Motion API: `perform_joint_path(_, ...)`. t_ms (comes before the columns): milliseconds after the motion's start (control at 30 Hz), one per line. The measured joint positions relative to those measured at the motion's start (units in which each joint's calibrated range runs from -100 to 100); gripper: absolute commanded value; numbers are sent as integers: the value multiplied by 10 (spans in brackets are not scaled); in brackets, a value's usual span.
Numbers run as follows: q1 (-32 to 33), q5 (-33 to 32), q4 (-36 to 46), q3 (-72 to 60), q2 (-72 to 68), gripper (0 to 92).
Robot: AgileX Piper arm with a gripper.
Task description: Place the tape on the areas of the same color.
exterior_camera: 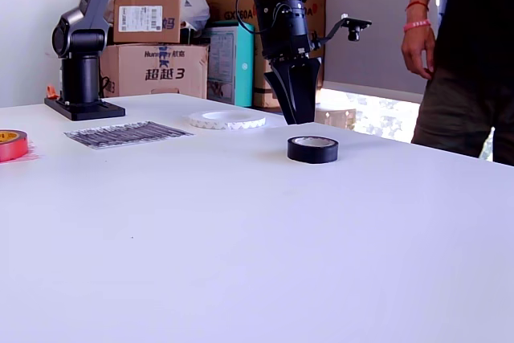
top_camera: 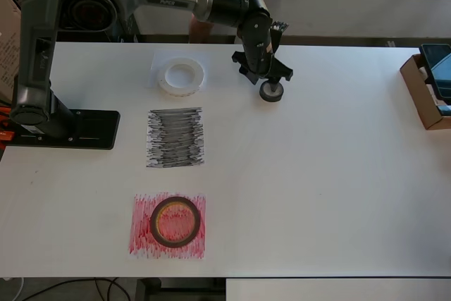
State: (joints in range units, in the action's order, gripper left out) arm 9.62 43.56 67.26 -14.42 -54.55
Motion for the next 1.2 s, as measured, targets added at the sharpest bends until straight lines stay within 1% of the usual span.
perform_joint_path(267, 0, 0, 0, -11, -21, 657)
perform_joint_path(700, 18, 0, 0, -11, -36, 657)
perform_joint_path(1100, 8, -1, -1, -14, -56, 655)
perform_joint_path(1167, 8, -1, -1, -14, -56, 627)
perform_joint_path(1200, 8, -1, -1, -14, -56, 592)
